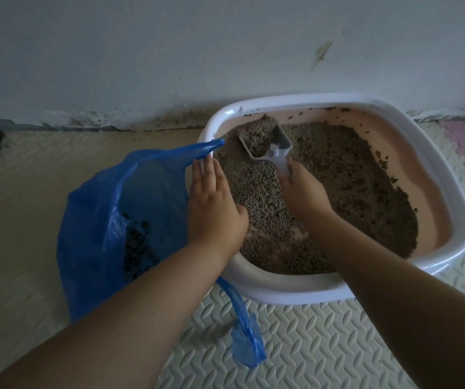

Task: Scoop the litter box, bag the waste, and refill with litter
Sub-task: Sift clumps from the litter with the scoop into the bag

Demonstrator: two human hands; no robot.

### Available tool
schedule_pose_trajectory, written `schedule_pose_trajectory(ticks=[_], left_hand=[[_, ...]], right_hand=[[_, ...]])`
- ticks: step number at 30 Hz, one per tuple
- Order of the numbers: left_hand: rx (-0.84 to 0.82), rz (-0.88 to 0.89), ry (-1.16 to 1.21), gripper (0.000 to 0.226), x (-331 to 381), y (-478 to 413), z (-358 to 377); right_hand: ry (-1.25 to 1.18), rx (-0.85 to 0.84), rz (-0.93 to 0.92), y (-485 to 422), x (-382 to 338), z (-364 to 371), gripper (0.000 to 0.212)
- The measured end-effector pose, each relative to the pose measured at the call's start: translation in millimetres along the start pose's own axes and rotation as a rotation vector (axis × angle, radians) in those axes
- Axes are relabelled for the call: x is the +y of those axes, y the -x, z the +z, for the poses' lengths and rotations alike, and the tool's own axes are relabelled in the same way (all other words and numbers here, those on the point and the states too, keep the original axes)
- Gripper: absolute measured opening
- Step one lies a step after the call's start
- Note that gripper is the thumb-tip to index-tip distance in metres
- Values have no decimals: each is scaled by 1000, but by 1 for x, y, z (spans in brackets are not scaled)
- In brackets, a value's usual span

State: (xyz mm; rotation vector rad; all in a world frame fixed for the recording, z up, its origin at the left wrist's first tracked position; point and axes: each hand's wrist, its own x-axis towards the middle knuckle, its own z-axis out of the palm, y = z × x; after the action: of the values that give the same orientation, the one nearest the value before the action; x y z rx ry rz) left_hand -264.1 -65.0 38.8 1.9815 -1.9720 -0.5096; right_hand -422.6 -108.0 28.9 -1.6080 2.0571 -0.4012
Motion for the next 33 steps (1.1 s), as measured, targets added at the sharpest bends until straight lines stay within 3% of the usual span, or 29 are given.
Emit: schedule_pose_trajectory(ticks=[6,13,33], left_hand=[[-17,-10,-13,81,-1,0,0],[-22,-11,-9,82,-1,0,0],[-25,8,-8,80,-2,0,-1]], right_hand=[[-177,29,-56,38,17,-17,37],[-163,125,-116,78,37,-35,37],[-278,123,-73,101,45,-36,31]])
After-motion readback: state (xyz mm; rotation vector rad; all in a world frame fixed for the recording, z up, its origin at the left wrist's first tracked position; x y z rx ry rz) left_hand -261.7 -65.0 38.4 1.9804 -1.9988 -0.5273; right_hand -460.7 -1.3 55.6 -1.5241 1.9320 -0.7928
